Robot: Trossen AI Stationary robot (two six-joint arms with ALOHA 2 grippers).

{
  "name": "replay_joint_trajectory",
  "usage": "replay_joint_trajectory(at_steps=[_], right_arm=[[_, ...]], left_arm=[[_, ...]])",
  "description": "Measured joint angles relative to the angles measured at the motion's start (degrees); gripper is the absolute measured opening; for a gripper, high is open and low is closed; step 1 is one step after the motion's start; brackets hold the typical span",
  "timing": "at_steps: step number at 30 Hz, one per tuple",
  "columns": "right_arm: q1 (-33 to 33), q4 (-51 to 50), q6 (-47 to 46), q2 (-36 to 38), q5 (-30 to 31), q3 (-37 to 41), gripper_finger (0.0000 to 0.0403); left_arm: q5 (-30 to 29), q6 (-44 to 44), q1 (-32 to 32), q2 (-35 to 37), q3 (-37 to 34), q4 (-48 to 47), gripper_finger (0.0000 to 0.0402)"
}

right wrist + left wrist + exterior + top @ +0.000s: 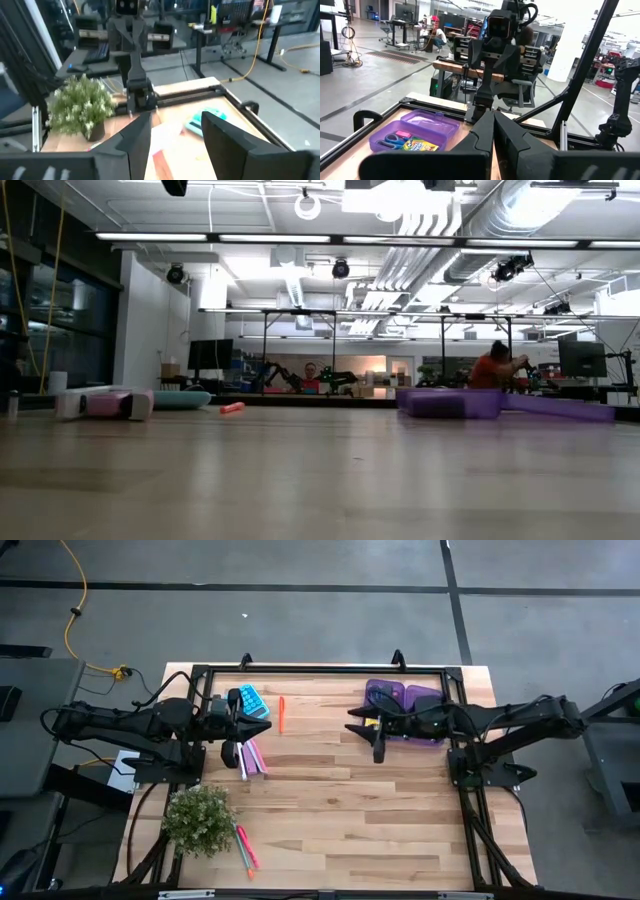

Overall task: Pack school essentials
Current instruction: Put the light blue pencil into the violet supply box

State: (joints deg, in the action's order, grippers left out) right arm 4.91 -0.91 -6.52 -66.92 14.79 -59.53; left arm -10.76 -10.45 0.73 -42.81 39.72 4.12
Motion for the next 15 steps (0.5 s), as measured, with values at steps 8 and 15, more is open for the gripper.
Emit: replay_joint_trajectory(at_steps=[8,15], right_arm=[[-0.1,-1.7,2.1,4.6,-3.6,0.7,0.0069],[-1.6,8.7,-3.6,10.1,-8.4,13.6,0.0016]], left_arm=[[0.0,0.0,0.0,0.0,0.0,0.2,0.0000],[0.1,0.1,0.0,0.0,0.0,0.2,0.0000]])
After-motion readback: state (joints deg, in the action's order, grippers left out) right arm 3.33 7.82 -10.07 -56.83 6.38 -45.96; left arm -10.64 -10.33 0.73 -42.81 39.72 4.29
